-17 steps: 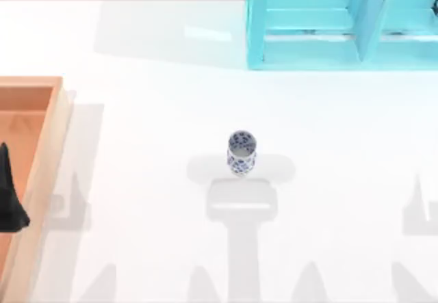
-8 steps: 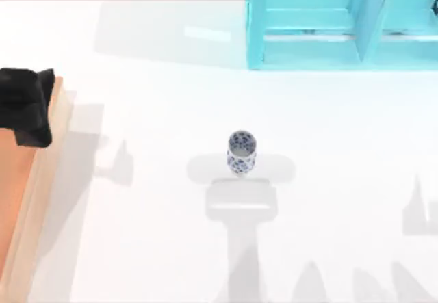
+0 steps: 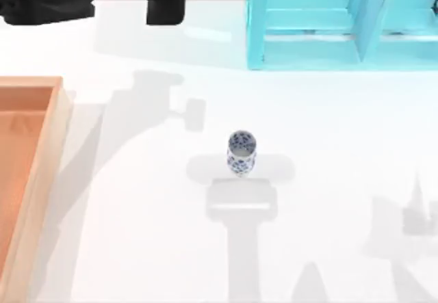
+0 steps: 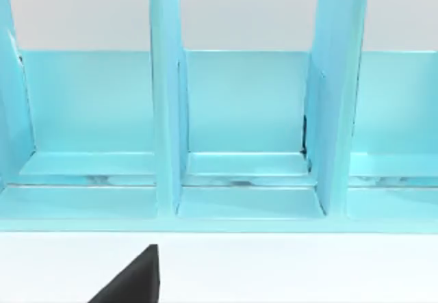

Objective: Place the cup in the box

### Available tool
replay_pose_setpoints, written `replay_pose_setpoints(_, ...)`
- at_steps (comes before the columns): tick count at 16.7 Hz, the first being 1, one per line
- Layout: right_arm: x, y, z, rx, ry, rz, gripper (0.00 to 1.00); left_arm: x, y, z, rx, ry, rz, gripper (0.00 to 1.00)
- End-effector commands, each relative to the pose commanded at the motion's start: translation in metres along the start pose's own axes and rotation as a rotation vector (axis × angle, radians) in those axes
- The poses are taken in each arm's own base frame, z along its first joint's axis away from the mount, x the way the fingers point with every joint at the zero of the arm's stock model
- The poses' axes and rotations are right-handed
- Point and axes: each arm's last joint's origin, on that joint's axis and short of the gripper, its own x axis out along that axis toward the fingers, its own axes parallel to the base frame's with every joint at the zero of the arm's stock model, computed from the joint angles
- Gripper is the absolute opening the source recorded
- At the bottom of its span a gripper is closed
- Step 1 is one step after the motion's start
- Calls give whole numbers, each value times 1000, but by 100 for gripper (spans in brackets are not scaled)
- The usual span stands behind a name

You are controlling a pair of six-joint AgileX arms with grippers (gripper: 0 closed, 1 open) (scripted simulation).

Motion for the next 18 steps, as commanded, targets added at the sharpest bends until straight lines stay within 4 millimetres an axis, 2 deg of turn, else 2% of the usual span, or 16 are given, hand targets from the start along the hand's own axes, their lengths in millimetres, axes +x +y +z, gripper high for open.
replay_pose_setpoints(3, 0, 0, 0, 0, 0, 0, 100, 43, -35, 30, -18, 171, 18, 100)
replay_pose_setpoints(6, 0, 0, 0, 0, 0, 0, 100, 92, -64, 43, -43, 318, 64, 100)
replay_pose_setpoints(9, 0, 0, 0, 0, 0, 0, 100, 138, -84, 43, -72, 433, 123, 100)
replay_pose_setpoints(12, 0, 0, 0, 0, 0, 0, 100, 175, -96, 37, -105, 510, 181, 100)
replay_pose_setpoints(18, 0, 0, 0, 0, 0, 0, 100, 227, -100, 21, -170, 597, 272, 100)
